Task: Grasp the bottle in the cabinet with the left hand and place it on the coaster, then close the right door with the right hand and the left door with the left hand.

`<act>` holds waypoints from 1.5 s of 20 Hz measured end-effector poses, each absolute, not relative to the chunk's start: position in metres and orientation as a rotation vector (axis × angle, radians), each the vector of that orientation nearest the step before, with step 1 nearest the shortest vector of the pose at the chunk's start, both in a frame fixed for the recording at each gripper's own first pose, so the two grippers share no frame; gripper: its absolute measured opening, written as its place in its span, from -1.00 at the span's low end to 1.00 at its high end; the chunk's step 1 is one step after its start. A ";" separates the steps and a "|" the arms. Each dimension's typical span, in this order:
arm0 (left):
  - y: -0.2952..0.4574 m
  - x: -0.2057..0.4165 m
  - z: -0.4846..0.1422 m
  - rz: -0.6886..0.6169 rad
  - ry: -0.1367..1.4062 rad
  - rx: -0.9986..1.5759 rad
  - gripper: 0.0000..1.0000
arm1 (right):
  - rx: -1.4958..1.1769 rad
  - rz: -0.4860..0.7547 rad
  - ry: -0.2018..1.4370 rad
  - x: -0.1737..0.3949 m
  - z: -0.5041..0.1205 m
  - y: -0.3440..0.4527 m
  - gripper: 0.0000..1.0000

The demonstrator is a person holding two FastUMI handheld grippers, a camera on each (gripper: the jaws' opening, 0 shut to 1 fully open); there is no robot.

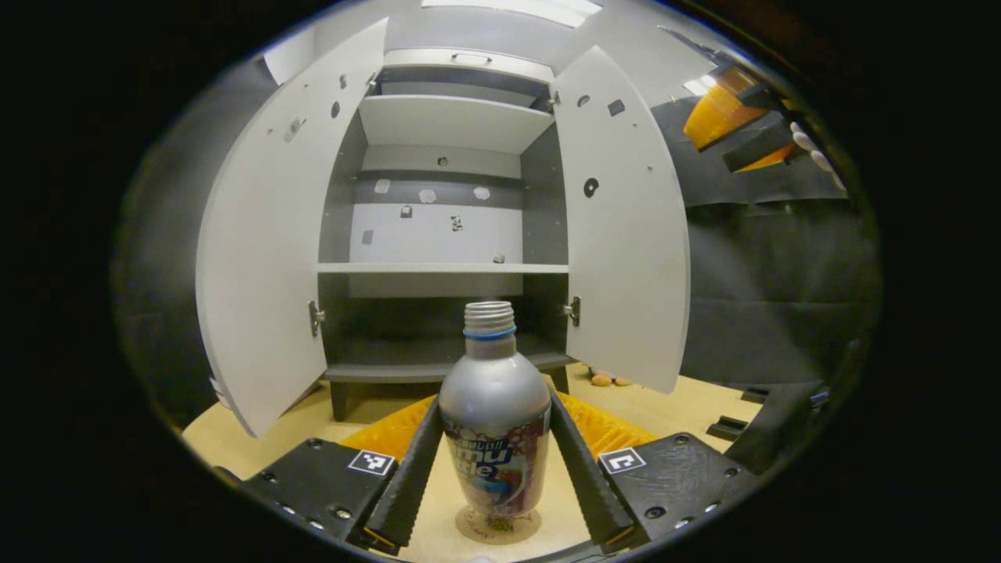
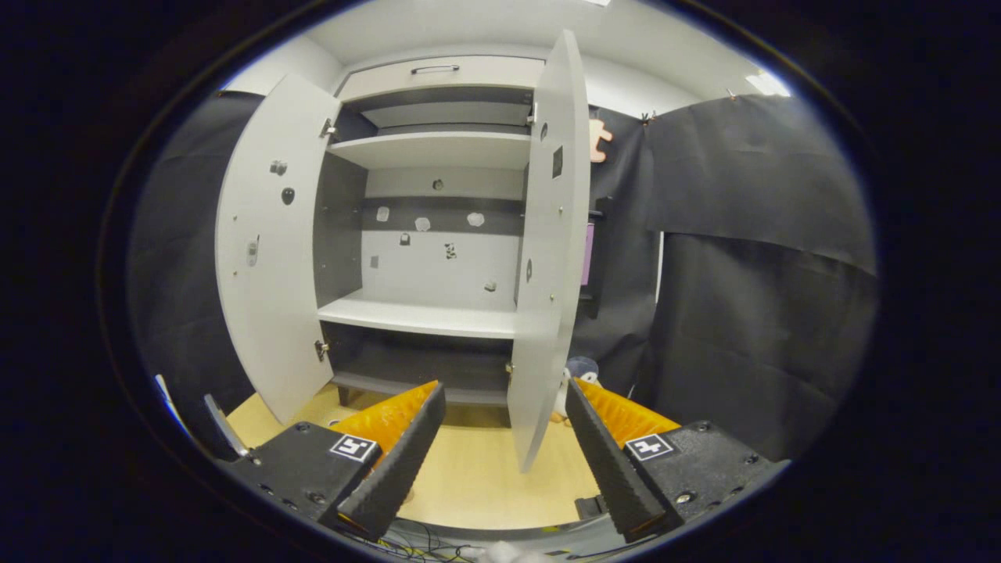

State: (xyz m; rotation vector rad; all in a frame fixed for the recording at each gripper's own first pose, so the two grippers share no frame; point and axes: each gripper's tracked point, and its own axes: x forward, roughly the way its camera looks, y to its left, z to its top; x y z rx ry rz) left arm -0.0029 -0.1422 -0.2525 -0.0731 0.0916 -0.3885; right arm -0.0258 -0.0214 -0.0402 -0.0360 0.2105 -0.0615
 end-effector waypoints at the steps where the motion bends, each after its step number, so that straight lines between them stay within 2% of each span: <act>1: -0.143 -0.005 -0.260 -0.395 0.090 -0.070 0.60 | -0.038 -0.062 0.212 -0.026 -0.040 -0.021 1.00; 3: -0.142 -0.004 -0.276 -0.398 0.101 -0.058 0.60 | -0.044 -0.062 0.220 -0.027 -0.042 -0.021 1.00; 4: -0.142 -0.004 -0.282 -0.401 0.103 -0.057 0.67 | -0.047 -0.063 0.224 -0.029 -0.043 -0.021 1.00; 5: -0.143 -0.005 -0.288 -0.407 0.104 -0.057 0.60 | -0.050 -0.063 0.230 -0.029 -0.044 -0.020 1.00; 6: -0.144 -0.003 -0.293 -0.410 0.103 -0.052 0.67 | -0.054 -0.060 0.237 -0.030 -0.046 -0.018 1.00; 8: -0.146 -0.002 -0.302 -0.421 0.104 -0.045 0.61 | -0.064 -0.054 0.245 -0.031 -0.047 -0.015 1.00; 9: -0.146 0.000 -0.305 -0.422 0.106 -0.045 0.69 | -0.072 -0.051 0.248 -0.031 -0.047 -0.014 1.00; 10: -0.147 -0.001 -0.307 -0.425 0.102 -0.051 0.60 | -0.080 -0.057 0.252 -0.032 -0.047 -0.014 1.00; 12: -0.146 0.000 -0.314 -0.421 0.106 -0.039 0.61 | -0.086 -0.054 0.252 -0.032 -0.048 -0.011 1.00; 13: -0.146 0.000 -0.317 -0.425 0.108 -0.032 0.69 | -0.089 -0.051 0.257 -0.032 -0.049 -0.009 1.00; 14: -0.146 0.000 -0.322 -0.427 0.116 -0.028 0.61 | -0.090 -0.048 0.260 -0.032 -0.050 -0.008 1.00; 18: -0.148 -0.002 -0.324 -0.452 0.117 -0.034 0.64 | -0.093 -0.048 0.265 -0.033 -0.050 -0.005 1.00; 20: -0.147 -0.003 -0.319 -0.452 0.118 -0.033 0.68 | -0.091 -0.051 0.261 -0.034 -0.049 -0.004 1.00; 21: -0.146 -0.002 -0.317 -0.452 0.116 -0.028 1.00 | -0.090 -0.053 0.258 -0.034 -0.049 -0.004 1.00; 30: -0.142 0.009 -0.219 -0.459 0.029 -0.085 0.96 | -0.018 -0.068 0.249 -0.036 -0.062 -0.004 1.00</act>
